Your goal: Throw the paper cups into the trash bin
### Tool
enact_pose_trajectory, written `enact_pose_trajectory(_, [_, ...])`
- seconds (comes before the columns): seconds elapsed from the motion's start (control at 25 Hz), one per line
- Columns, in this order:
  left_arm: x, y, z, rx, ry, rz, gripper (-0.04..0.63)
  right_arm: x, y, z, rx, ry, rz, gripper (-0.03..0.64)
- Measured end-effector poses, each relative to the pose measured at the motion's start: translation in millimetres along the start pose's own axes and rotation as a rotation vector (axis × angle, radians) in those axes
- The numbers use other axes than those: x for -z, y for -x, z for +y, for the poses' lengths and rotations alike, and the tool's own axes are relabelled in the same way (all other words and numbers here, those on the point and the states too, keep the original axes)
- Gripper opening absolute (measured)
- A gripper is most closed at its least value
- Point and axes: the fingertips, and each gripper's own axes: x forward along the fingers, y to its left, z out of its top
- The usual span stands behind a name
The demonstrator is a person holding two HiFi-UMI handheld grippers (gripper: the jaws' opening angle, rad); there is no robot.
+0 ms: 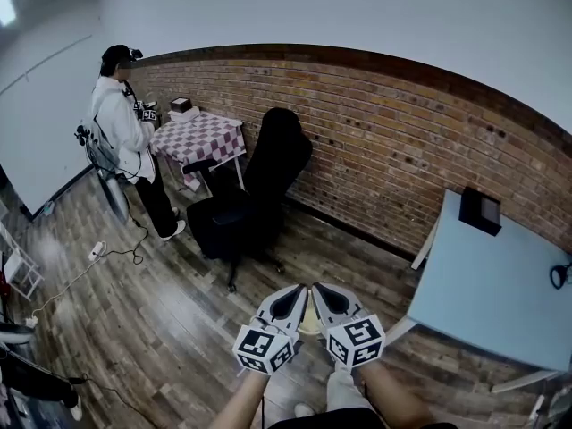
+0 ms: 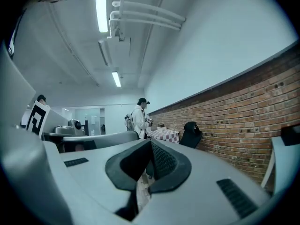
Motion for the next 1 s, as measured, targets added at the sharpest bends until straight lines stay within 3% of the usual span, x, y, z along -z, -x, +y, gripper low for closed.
enact_pose_trajectory(0.6, [-16.2, 16.8, -34.3, -0.002, -0.059, -0.035, 0.009, -21.7, 40.3, 12.8, 0.004, 0.029, -0.067, 0.005])
enact_pose_trajectory(1.0, [-19.3, 5.9, -90.6, -0.001, -0.067, -0.033, 0.009, -30.5, 90.7, -7.9, -0.007, 0.026, -0.061, 0.005])
